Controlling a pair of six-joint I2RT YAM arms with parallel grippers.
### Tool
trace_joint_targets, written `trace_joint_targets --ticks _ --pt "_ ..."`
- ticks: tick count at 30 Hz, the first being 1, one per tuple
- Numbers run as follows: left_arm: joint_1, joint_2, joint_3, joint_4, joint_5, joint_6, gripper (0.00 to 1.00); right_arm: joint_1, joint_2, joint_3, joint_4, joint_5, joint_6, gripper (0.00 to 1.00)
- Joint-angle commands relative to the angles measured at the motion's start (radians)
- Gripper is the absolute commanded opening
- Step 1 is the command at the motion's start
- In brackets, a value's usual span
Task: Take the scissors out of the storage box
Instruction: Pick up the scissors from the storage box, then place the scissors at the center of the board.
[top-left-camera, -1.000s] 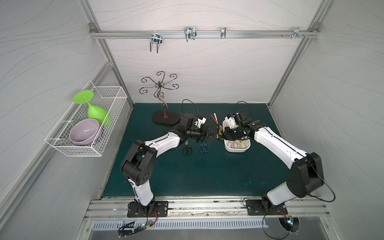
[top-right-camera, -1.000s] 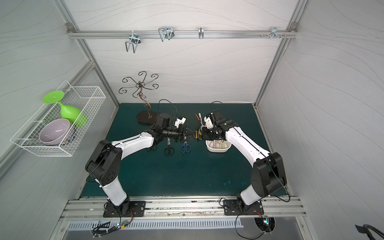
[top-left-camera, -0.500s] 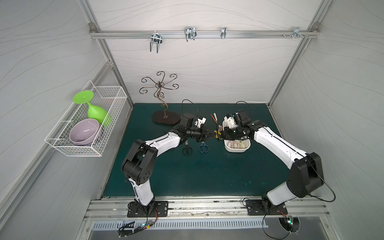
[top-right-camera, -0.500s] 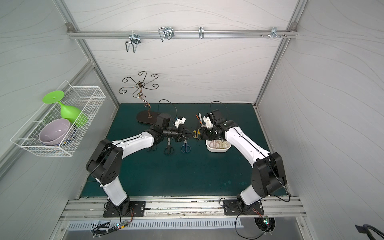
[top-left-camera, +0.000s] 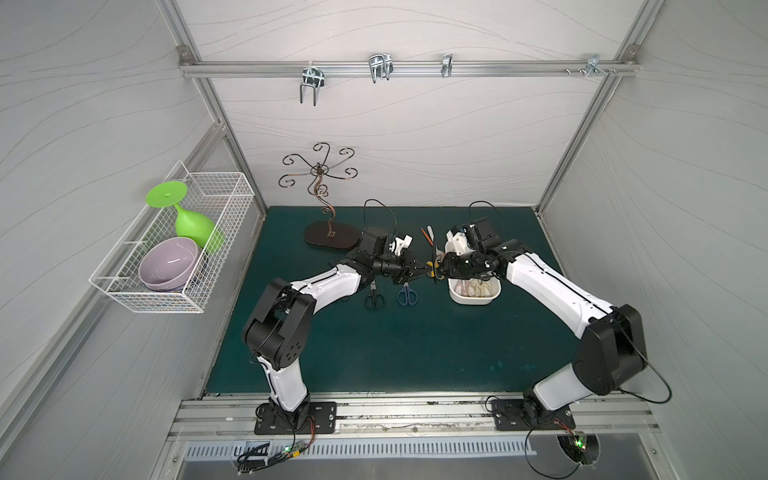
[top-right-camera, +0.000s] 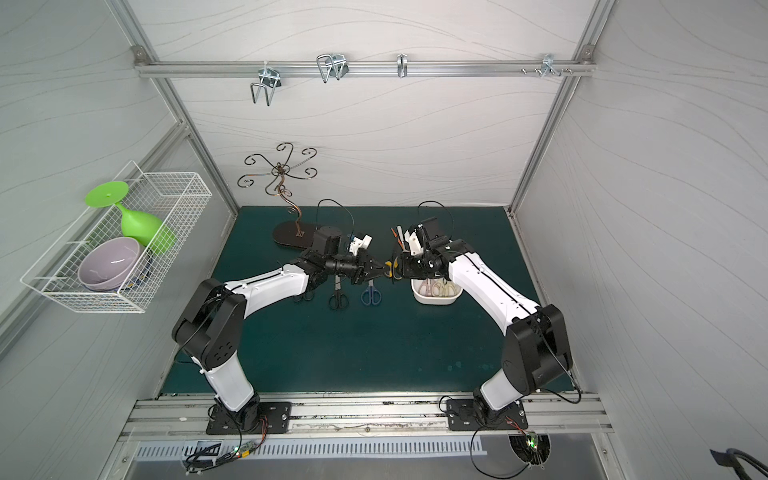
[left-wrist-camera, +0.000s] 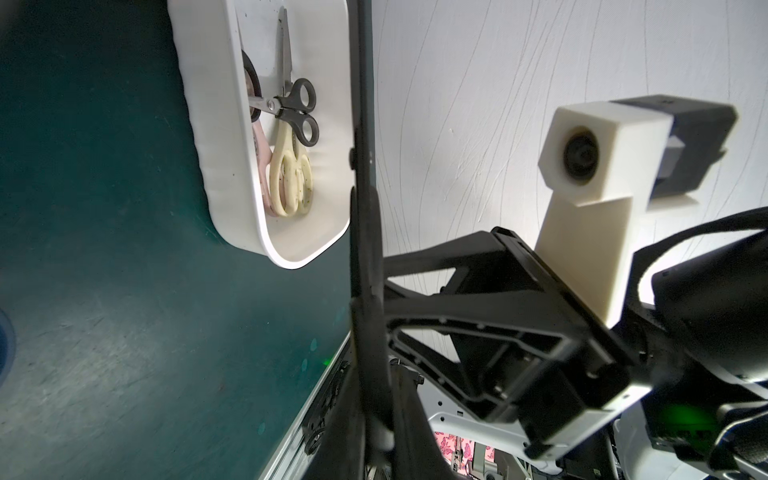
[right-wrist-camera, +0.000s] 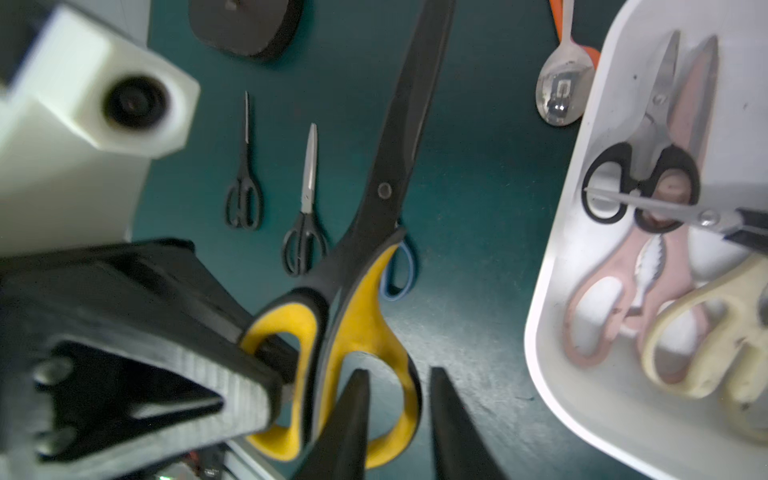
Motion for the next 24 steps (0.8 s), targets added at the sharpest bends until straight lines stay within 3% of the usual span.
trace_joint_targets --ticks 1,7,13,24 --pt "0.001 0.012 0.002 0.036 0.002 0.025 0.03 0.007 0.003 0.047 -0.006 0.06 0.002 0.42" --pt "0.027 0.012 -0.011 -0.047 -0.039 0.102 0.04 -0.044 -0.038 0.064 -0.071 0.223 -0.021 0.46" --pt "0.032 0.082 0.003 -0.127 -0.074 0.161 0.04 -0.116 -0.101 -0.001 -0.047 0.185 0.014 0.47" --pt "-0.01 0.222 0.0 0.068 -0.168 0.032 0.09 -0.117 -0.086 -0.023 -0.027 0.146 0.028 0.47"
